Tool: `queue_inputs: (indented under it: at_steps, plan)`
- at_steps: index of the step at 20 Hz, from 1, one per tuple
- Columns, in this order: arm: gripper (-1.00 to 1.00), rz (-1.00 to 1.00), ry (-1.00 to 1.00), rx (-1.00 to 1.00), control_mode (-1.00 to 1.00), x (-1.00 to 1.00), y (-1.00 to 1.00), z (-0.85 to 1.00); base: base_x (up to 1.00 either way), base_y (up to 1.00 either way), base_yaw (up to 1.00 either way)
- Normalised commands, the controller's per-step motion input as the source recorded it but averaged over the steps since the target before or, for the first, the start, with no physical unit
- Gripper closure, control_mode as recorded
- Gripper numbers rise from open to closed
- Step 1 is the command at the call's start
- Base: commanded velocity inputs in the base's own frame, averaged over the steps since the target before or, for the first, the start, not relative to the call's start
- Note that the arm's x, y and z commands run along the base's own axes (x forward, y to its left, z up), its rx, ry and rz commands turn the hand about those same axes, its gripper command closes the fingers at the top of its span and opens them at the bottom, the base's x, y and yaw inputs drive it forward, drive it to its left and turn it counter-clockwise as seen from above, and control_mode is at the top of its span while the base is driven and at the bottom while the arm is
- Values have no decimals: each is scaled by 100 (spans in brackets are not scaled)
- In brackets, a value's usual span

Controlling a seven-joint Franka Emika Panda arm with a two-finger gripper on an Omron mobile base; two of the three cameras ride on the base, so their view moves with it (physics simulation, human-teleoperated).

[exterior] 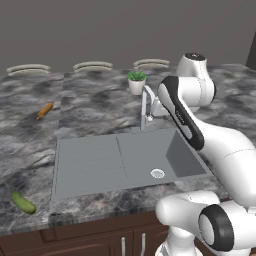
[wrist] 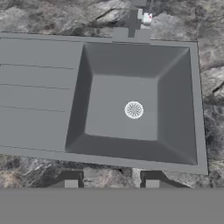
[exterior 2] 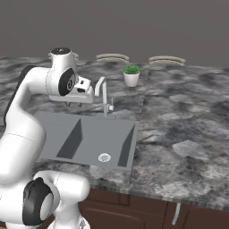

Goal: Turn on the sink faucet. Then move the cucumber from the counter to the sink. Turn off the sink. Move the vegetable from the sink to the pot next to the stove. Finally move the pot to the front center burner.

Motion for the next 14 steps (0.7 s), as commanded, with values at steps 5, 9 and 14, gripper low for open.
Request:
queue_inputs:
  at_steps: [5,9,14]
  plan:
    - [-100,3,-11,0,-100,2,-13,-5,0,0,0]
    - [-100,3,-18,0,-100,2,-47,-1,0,0,0]
    - [-100,6,-13,2,-100,10,-60,-7,0,0,0]
